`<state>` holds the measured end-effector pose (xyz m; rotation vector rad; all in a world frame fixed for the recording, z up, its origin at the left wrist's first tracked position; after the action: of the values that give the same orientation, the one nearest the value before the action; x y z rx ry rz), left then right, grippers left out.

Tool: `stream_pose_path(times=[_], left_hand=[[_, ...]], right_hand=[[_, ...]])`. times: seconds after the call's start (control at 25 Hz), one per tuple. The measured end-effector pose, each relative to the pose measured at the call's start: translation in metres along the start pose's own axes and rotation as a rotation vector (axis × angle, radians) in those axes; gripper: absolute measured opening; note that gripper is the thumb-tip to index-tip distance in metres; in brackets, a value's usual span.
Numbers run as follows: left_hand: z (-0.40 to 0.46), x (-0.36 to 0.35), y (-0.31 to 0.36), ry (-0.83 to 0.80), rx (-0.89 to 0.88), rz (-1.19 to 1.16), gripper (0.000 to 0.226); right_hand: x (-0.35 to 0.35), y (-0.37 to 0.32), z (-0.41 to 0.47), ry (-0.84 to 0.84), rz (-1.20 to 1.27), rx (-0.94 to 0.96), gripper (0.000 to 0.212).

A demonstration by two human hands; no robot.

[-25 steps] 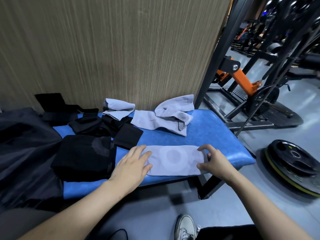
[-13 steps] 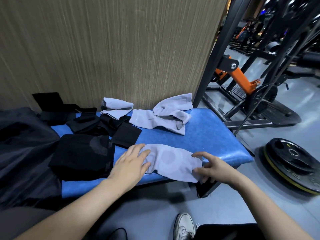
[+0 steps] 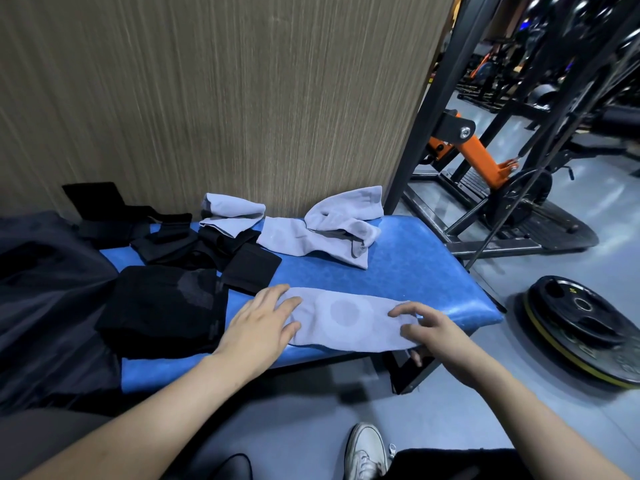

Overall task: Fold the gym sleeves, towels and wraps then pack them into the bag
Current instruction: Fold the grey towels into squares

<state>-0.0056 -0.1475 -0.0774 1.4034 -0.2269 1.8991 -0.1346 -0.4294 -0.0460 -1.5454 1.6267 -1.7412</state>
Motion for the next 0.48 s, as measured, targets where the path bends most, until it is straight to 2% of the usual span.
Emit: stream_pose_path(times=[0.12, 0.28, 0.48], left_hand=[[0.001, 0.000, -0.001, 0.005, 0.001, -0.028, 0.049], [0.005, 0.004, -0.006, 0.035, 0.017, -0.071, 0.042], [0.006, 0.003, -0.005, 0.065, -0.005, -0.063, 0.039]], right_hand=[[0.011, -0.002, 0.010, 0.128, -0.188, 0.097, 0.024], [0.023, -0.003, 0.018, 0.337, -0.290, 0.198, 0.025], [0.026, -0.003, 0.019, 0.389, -0.226, 0.219, 0.030]])
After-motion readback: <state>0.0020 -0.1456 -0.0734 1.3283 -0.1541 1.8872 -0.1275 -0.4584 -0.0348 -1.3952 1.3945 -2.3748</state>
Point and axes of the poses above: each hand's wrist, its own z-axis towards the middle knuckle, its own x-axis out of the back of the hand, y = z × x, the point moved 3 cm from there along z, towards the middle knuckle, and after that the axes turned 14 degrees about y, right-handed, at the moved point
